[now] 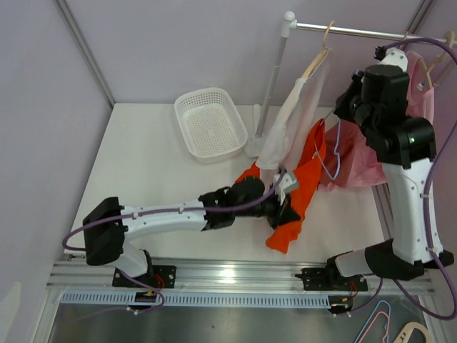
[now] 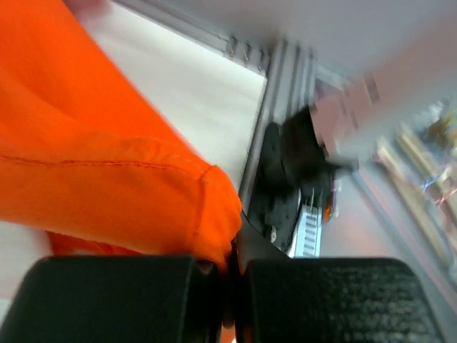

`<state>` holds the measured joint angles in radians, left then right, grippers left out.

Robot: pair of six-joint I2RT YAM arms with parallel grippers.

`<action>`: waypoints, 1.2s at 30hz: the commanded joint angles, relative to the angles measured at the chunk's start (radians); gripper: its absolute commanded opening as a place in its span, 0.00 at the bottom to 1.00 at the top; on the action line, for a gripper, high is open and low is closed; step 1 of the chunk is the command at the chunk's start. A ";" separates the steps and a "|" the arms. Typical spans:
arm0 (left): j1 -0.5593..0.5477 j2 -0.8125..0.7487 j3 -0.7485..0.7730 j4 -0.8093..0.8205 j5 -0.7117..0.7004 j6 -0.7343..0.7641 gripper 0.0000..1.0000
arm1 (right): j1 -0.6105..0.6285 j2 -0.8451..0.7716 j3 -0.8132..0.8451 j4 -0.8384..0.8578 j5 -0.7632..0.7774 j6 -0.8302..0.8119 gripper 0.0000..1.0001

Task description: Remove the t-shirt from the hanger

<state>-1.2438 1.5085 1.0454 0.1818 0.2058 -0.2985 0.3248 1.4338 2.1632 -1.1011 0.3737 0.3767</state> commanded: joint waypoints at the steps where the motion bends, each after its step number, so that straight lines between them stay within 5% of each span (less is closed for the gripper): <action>1: 0.151 0.072 0.252 -0.089 0.142 -0.152 0.01 | 0.023 -0.143 -0.083 -0.025 -0.056 0.042 0.00; 6: 0.268 0.246 0.528 -0.252 0.265 -0.237 0.01 | 0.025 -0.297 -0.233 0.040 -0.050 0.038 0.00; 10: 0.250 0.268 0.481 -0.188 0.365 -0.248 0.01 | 0.025 -0.271 -0.224 0.151 0.057 -0.071 0.00; 16: 0.113 0.046 0.214 -0.163 0.417 -0.211 0.01 | -0.012 -0.127 -0.221 0.401 0.131 -0.202 0.00; 20: 0.060 -0.123 0.093 -0.328 0.462 -0.211 0.01 | -0.038 -0.041 -0.166 0.527 0.123 -0.257 0.00; 25: 0.063 -0.431 0.039 -0.582 0.336 -0.157 0.01 | -0.069 0.057 -0.074 0.610 0.120 -0.314 0.00; 32: 0.354 -0.594 0.230 -0.912 0.368 -0.044 0.01 | -0.081 0.192 0.090 0.629 0.119 -0.372 0.00; 36: 0.522 -0.526 0.443 -0.995 0.397 -0.010 0.01 | -0.108 0.229 0.124 0.650 0.094 -0.374 0.00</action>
<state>-0.8204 0.9356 1.3323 -0.7071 0.5686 -0.3630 0.2363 1.6302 2.2353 -0.5171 0.4801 0.0322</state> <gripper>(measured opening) 0.012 0.035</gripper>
